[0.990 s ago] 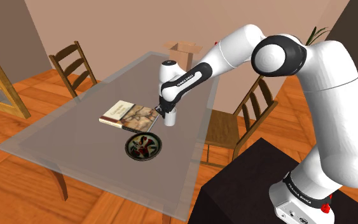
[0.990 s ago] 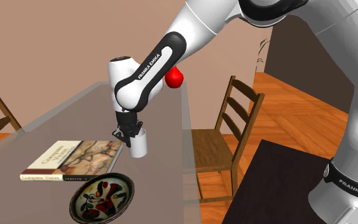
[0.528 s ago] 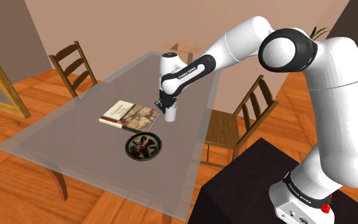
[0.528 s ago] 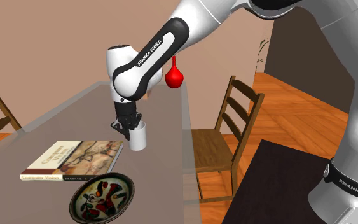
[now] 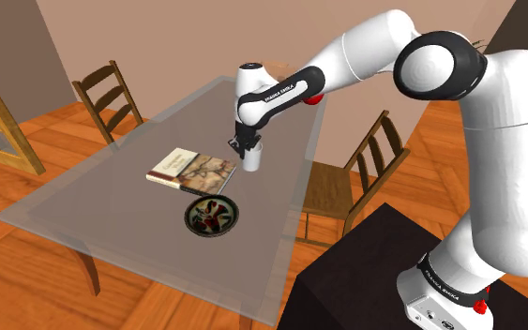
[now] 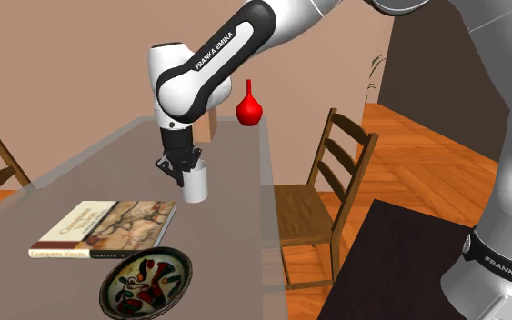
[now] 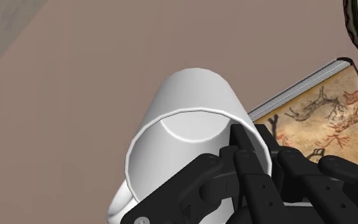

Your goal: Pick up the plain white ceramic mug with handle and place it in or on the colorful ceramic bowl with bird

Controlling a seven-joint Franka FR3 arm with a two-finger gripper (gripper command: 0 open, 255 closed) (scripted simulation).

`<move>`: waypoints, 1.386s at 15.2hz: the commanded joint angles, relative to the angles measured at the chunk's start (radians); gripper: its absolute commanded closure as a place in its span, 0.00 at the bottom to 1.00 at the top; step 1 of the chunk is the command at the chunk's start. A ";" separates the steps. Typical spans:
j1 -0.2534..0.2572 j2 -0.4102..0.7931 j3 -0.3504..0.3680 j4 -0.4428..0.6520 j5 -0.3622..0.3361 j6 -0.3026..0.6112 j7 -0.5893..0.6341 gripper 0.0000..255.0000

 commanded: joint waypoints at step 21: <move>0.258 -0.064 0.062 0.027 -0.039 -0.116 0.325 1.00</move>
